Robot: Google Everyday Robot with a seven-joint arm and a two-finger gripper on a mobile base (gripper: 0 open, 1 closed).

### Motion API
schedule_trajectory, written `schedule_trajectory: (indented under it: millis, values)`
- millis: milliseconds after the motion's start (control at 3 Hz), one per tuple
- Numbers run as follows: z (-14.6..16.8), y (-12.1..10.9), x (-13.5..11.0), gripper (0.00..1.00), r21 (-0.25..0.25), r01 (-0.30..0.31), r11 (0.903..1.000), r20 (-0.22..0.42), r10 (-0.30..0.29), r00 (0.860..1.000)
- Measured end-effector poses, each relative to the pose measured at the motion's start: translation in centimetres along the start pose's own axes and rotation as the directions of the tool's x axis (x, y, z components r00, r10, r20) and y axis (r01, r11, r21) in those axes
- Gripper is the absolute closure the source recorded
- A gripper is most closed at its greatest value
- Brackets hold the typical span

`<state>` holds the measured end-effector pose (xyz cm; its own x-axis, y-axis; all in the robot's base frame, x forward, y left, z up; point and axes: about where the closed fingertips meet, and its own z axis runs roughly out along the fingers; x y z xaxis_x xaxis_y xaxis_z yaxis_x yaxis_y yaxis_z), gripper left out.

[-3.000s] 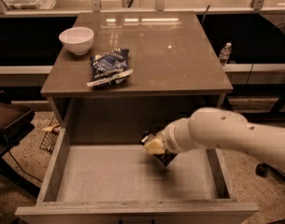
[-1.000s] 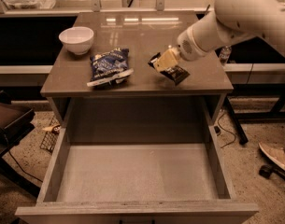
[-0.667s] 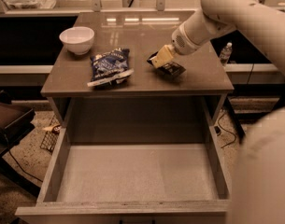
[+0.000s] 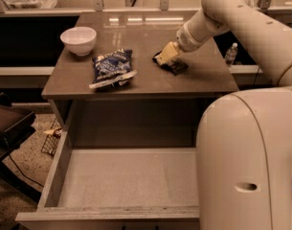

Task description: Pick rxbar chocolate from top drawer and place on counter

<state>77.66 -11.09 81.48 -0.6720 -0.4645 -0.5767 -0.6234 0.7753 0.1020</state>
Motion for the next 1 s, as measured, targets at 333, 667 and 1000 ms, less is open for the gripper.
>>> schedule_trajectory:
  millis: [333,667,1000]
  values:
    - [0.0,0.0,-0.01,1.0,0.0,0.0,1.0,0.0,0.0,1.0]
    - [0.01,0.0,0.0,0.86,0.0,0.0,1.0,0.0,0.0,1.0]
    - [-0.07,0.02,-0.07,0.62,0.0,0.0,1.0,0.0,0.0,1.0]
